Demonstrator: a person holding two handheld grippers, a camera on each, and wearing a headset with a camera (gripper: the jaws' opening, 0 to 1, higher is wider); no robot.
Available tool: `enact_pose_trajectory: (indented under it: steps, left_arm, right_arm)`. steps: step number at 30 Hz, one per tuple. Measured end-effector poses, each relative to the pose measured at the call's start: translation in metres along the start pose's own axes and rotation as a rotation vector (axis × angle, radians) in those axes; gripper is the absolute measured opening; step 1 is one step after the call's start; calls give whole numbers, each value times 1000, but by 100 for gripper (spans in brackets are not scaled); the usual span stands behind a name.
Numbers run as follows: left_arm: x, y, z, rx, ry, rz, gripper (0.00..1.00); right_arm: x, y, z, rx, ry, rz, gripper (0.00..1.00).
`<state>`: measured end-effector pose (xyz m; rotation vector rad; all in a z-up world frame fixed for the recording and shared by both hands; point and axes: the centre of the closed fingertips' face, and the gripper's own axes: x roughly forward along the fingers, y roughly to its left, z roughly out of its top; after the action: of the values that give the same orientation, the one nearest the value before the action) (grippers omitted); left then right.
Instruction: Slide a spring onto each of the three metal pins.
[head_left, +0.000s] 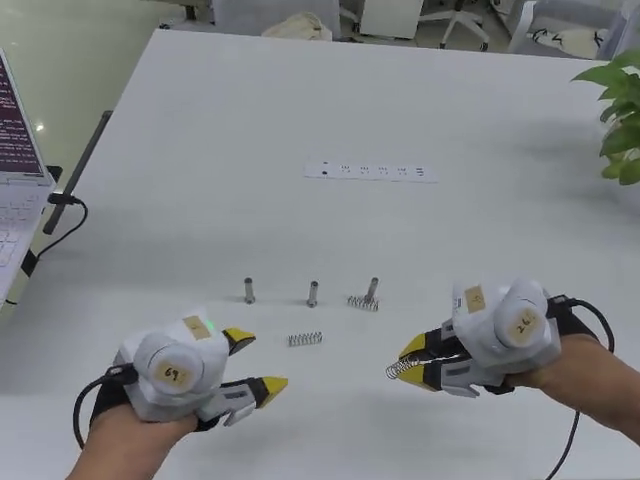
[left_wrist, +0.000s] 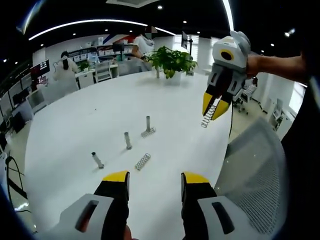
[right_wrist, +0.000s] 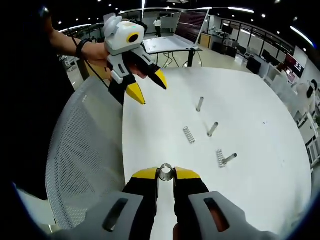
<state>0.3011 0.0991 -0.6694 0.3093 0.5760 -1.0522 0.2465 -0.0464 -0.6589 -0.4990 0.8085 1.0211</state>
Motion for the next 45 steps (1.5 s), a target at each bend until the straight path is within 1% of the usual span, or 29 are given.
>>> enact_pose_trajectory:
  steps: [1,2,4,8,9,11,15,19,21,24,28,32,37,41,45]
  left_arm:
    - [-1,2,0,-7,-1,7,37]
    - [-6,9,-2,-25,-4,28,37]
    - [-12,16,-4,-41,-6,52,39]
    - [-21,27,-8,-62,-10,82,41]
    - [-24,30,-9,-67,-11,95,42]
    - [-27,33,-9,-73,-13,103,42]
    - [-37,42,-10,-94,-23,133,44]
    - [-43,47,-11,-99,-29,150,45]
    - [-45,47,-12,-105,-33,151,46]
    - [-50,51,-17,-121,-40,163,47]
    - [-53,52,-19,-119,-39,168,48]
    - [-55,55,-22,-124,-41,173,48]
    - [-56,56,-19,-126,-48,172,49]
    - [-53,56,-17,-119,-53,171,49]
    - [-51,57,-12,-122,-67,169,50]
  right_arm:
    - [0,-2,2,-1,-2,-1,9]
    - [0,-5,4,-2,-4,-1,9]
    - [1,-9,7,-7,-2,-1,9]
    - [4,-17,14,-18,0,5,9]
    - [5,-18,15,-22,1,6,9]
    - [6,-21,19,-32,5,9,9]
    - [12,-29,28,-48,13,18,9]
    - [18,-38,38,-65,21,21,9]
    - [19,-40,41,-72,21,21,9]
    - [27,-49,50,-76,15,16,9]
    - [35,-54,59,-78,12,19,9]
    - [44,-59,65,-86,19,24,9]
    - [56,-69,75,-85,22,23,9]
    - [66,-76,81,-91,29,27,9]
    - [78,-81,84,-91,24,42,9]
